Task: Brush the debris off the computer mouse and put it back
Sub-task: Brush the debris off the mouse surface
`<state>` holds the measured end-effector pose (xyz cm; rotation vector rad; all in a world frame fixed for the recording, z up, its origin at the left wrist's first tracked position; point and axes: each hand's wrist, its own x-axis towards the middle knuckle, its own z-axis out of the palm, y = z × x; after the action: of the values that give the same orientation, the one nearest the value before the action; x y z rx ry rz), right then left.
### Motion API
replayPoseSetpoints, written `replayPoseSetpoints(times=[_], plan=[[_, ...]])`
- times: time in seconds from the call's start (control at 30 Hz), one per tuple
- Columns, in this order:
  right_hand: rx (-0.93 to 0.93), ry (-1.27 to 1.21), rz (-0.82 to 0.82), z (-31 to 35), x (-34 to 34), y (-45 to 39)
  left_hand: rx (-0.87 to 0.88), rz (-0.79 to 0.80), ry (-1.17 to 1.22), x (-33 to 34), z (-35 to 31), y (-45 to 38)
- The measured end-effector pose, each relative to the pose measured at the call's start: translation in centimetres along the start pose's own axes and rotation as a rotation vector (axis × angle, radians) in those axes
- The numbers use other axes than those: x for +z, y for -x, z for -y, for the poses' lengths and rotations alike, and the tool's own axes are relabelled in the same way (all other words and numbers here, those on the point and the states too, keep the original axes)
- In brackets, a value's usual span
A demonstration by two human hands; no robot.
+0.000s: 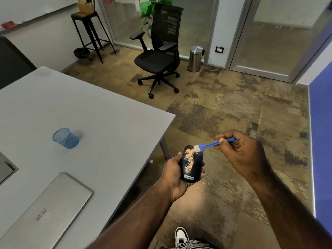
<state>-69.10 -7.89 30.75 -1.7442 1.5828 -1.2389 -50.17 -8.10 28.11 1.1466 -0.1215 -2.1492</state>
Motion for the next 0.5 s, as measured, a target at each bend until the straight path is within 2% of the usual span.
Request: replayPoseSetpoints(times=[0.1,0.2,0.3,0.4,0.5], plan=[[-0.014,0.029,0.03,0.1,0.33,0.13,-0.002,-0.006,-0.015,0.0,0.12,-0.02],[0.008,0.084,-0.009,-0.03,0.46,-0.2,0.0,-0.006,-0.037,0.09,0.28,0.02],[0.008,0.023,-0.034,0.05,0.1,-0.34,0.002,-0.008,-0.043,0.11,0.33,0.05],[-0.011,-0.041,0.009,0.31,-0.06,-0.16,0.003,-0.011,-0.047,0.02,0.32,0.02],[0.001,0.045,0.041,0.01,0.17,-0.1,-0.003,-0.011,-0.054,-0.01,0.34,0.07]])
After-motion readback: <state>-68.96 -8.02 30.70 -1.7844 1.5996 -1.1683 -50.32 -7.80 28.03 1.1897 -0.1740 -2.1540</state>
